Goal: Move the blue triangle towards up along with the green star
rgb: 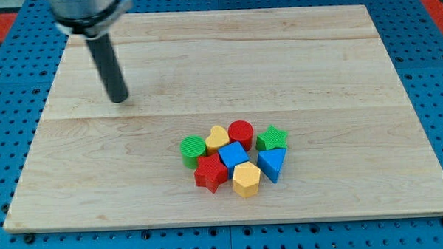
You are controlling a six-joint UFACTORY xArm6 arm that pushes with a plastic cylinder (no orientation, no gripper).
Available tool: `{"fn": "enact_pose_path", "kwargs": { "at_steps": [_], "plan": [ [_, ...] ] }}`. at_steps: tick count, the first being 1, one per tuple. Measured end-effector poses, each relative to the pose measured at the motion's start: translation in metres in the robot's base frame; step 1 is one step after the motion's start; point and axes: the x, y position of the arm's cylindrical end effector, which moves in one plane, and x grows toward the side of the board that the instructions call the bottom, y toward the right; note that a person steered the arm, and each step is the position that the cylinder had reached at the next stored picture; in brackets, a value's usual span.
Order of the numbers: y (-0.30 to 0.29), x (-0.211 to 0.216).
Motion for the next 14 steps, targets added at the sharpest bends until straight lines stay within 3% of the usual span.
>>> {"fn": "enact_pose_path", "kwargs": {
  "at_steps": [1, 2, 4, 7, 8, 10, 11, 12, 14],
  "plan": [
    [-0.019, 0.013],
    [-0.038, 0.076],
    [-0.026, 0.144],
    [-0.024, 0.157],
    [-0.004, 0.187],
    [0.115, 0.210],
    [0.178, 0.211],
    [0.234, 0.186],
    [0.271, 0.104]
  ]
}}
